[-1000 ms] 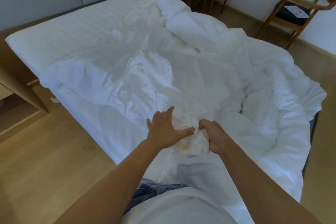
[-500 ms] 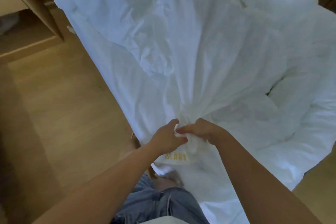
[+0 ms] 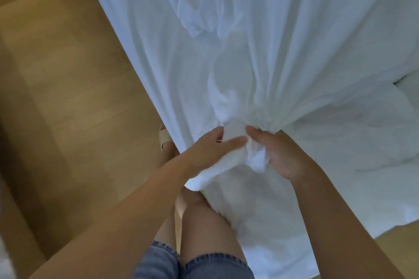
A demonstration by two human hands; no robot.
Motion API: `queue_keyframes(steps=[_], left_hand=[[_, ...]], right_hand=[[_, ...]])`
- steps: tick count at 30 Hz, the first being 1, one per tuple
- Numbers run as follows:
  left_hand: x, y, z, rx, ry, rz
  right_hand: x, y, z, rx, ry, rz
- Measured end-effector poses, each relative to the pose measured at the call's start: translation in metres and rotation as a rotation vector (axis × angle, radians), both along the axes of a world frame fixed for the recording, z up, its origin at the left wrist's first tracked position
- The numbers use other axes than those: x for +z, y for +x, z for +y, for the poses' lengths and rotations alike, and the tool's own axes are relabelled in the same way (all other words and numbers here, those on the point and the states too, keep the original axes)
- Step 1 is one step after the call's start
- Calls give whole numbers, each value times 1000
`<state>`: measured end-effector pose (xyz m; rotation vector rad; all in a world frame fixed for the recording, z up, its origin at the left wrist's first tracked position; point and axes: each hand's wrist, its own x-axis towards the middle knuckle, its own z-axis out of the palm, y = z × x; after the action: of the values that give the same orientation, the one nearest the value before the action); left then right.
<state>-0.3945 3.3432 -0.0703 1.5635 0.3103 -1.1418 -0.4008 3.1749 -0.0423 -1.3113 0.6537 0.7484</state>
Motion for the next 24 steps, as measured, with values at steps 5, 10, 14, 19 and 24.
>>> queue_keyframes(steps=[5, 10, 14, 19, 24], left_hand=[[0, 16, -21, 456, 97, -155], [4, 31, -43, 591, -52, -188], [2, 45, -27, 559, 247, -328], [2, 51, 2, 600, -104, 343], [-6, 29, -6, 462, 24, 329]], right_hand=[[12, 17, 5, 167, 157, -64], [11, 22, 10, 127, 117, -78], [2, 10, 12, -23, -10, -106], [-6, 15, 8, -28, -41, -14], [-4, 27, 13, 7, 48, -2]])
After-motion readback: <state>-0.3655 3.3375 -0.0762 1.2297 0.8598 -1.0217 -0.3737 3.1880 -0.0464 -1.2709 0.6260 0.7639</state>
